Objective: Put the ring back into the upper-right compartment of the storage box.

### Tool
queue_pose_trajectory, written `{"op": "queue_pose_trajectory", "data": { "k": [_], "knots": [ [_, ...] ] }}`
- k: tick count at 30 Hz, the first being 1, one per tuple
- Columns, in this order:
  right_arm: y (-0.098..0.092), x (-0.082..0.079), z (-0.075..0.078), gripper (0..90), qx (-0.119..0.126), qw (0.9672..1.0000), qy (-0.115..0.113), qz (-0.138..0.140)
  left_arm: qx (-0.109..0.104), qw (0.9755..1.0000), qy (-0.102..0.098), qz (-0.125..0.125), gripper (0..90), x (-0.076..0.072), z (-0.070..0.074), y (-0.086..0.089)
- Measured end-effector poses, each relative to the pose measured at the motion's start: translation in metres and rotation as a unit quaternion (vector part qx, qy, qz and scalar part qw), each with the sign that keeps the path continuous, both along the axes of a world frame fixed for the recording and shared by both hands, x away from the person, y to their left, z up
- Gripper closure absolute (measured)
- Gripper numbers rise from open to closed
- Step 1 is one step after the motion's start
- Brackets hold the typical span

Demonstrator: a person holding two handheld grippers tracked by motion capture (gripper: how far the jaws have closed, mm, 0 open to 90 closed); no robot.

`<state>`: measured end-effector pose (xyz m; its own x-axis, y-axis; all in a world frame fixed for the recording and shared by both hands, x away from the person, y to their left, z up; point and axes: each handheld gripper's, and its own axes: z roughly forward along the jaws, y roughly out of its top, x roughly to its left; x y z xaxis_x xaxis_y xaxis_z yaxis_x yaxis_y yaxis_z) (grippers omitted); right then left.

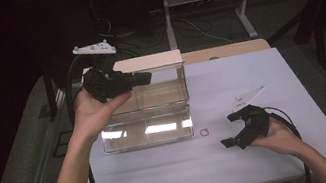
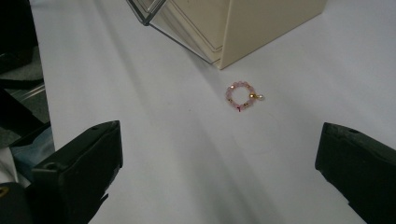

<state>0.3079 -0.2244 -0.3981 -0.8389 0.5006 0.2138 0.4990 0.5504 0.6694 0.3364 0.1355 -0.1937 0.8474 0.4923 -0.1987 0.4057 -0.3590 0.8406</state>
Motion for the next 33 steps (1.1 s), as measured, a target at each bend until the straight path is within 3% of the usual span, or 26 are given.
{"op": "queue_pose_trajectory", "data": {
  "k": [33],
  "knots": [
    [0.040,0.022,-0.006,1.0,-0.042,0.9971,0.004,0.063,-0.003,1.0000,0.002,-0.007,86.7,0.000,0.000,0.001]
  ]
}}
